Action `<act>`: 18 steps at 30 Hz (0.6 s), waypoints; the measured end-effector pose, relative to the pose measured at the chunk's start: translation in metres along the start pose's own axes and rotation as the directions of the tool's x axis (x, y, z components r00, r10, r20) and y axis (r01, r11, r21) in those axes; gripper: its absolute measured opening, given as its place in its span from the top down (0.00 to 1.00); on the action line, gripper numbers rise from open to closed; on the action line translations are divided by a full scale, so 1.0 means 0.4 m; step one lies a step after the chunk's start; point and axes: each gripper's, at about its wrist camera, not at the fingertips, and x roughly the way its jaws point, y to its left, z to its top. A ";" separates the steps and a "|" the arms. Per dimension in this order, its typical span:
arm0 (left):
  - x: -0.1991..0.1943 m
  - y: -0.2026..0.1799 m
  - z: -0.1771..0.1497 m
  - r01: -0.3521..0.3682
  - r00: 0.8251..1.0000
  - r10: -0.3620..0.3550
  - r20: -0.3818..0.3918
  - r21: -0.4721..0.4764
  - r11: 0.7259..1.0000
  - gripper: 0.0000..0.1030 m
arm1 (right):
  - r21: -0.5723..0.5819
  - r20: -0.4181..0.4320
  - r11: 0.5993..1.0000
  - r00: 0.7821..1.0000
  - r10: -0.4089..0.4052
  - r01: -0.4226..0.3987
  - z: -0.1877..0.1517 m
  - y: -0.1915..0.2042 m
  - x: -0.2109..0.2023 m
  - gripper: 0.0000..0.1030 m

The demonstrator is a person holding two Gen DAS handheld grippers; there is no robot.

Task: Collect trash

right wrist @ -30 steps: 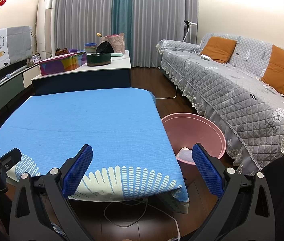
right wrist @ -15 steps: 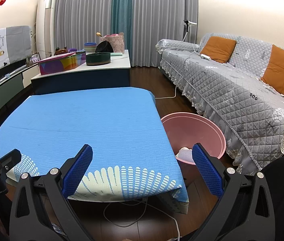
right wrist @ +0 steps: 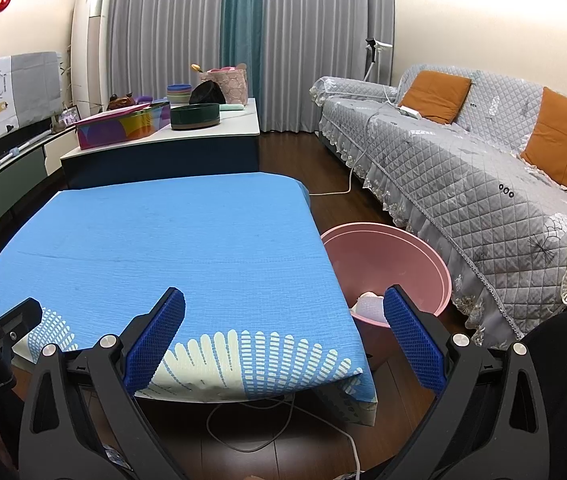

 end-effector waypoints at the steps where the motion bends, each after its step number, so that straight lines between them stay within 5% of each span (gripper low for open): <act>1: 0.000 0.000 0.000 0.000 1.000 0.000 0.000 0.000 1.000 0.08 | -0.001 0.000 1.000 1.000 0.000 0.000 -0.001 0.000 0.001 0.05; 18: 0.004 0.010 0.005 -0.010 1.000 0.010 -0.012 -0.024 1.000 0.08 | 0.000 -0.012 1.000 1.000 -0.011 0.011 -0.009 -0.006 0.017 0.05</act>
